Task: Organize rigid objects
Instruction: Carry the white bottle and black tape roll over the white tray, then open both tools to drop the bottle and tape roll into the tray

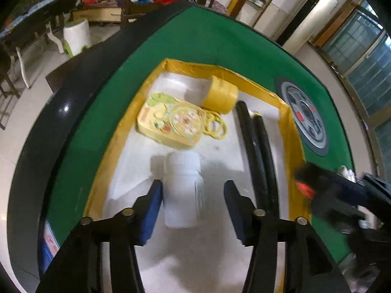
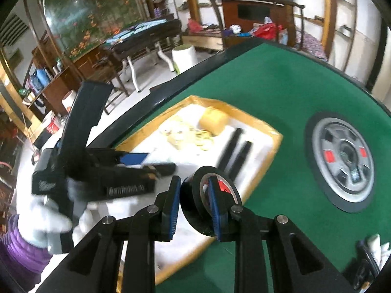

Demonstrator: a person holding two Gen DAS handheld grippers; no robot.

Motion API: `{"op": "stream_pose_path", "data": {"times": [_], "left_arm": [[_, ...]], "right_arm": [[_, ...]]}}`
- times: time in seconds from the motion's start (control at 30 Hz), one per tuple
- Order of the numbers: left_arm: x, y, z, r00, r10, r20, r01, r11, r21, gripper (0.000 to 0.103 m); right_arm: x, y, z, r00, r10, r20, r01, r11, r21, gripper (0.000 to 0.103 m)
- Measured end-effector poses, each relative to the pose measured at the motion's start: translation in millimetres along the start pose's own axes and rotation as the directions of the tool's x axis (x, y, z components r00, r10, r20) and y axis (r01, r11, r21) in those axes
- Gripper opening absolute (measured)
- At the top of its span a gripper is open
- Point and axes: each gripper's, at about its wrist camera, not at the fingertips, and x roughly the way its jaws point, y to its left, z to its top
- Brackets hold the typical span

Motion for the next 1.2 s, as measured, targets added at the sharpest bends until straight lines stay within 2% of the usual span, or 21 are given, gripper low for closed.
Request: {"op": "stream_pose_path", "data": {"times": [0.1, 0.17, 0.23, 0.33, 0.47, 0.57, 0.67, 0.73, 0.8, 0.87, 1.07, 1.2], "left_arm": [[-21, 7, -11, 0.998, -0.046, 0.044, 0.047, 0.999, -0.018, 0.061], [-36, 14, -18, 0.996, -0.040, 0.082, 0.043, 0.998, -0.035, 0.067], [-58, 31, -30, 0.986, -0.074, 0.152, 0.085, 0.994, -0.070, 0.074], [-84, 58, -45, 0.963, -0.105, 0.248, 0.142, 0.980, -0.138, 0.074], [-107, 85, -60, 0.935, -0.065, 0.348, 0.142, 0.970, -0.200, 0.075], [-113, 96, -67, 0.928, -0.059, 0.369, 0.154, 0.961, -0.231, 0.077], [-117, 102, -69, 0.920, -0.041, 0.390, 0.151, 0.955, -0.255, 0.077], [-118, 104, -71, 0.916, -0.035, 0.399, 0.153, 0.952, -0.267, 0.082], [-119, 106, -75, 0.915, -0.034, 0.402, 0.156, 0.949, -0.275, 0.087], [-118, 108, -76, 0.916, -0.037, 0.400, 0.160, 0.947, -0.280, 0.087], [-120, 101, -83, 0.918, -0.029, 0.397, 0.145, 0.953, -0.266, 0.088], [-121, 83, -84, 0.917, 0.025, 0.398, 0.075, 0.970, -0.233, 0.088]], "right_arm": [[17, 10, 8, 1.000, 0.006, -0.028, -0.006, 1.000, -0.006, 0.022], [28, 10, 14, 0.999, 0.008, -0.045, -0.008, 1.000, 0.000, 0.022], [37, 8, 18, 0.998, 0.009, -0.058, -0.008, 1.000, 0.015, 0.022], [49, 7, 23, 0.997, 0.012, -0.076, -0.010, 0.999, 0.031, 0.022], [66, 9, 32, 0.995, -0.018, -0.099, 0.021, 0.999, 0.024, 0.022], [78, 12, 37, 0.993, -0.028, -0.115, 0.032, 0.999, 0.030, 0.023], [86, 19, 41, 0.991, -0.076, -0.107, 0.076, 0.997, 0.003, 0.023], [88, 21, 42, 0.990, -0.101, -0.103, 0.101, 0.995, -0.003, 0.031], [88, 20, 42, 0.990, -0.098, -0.100, 0.099, 0.995, 0.003, 0.044], [87, 17, 42, 0.992, -0.080, -0.098, 0.082, 0.996, 0.020, 0.049], [51, 5, 37, 0.998, -0.063, -0.007, 0.063, 0.995, 0.076, 0.049], [14, -7, 19, 0.993, -0.091, 0.070, 0.085, 0.992, 0.092, 0.057]]}}
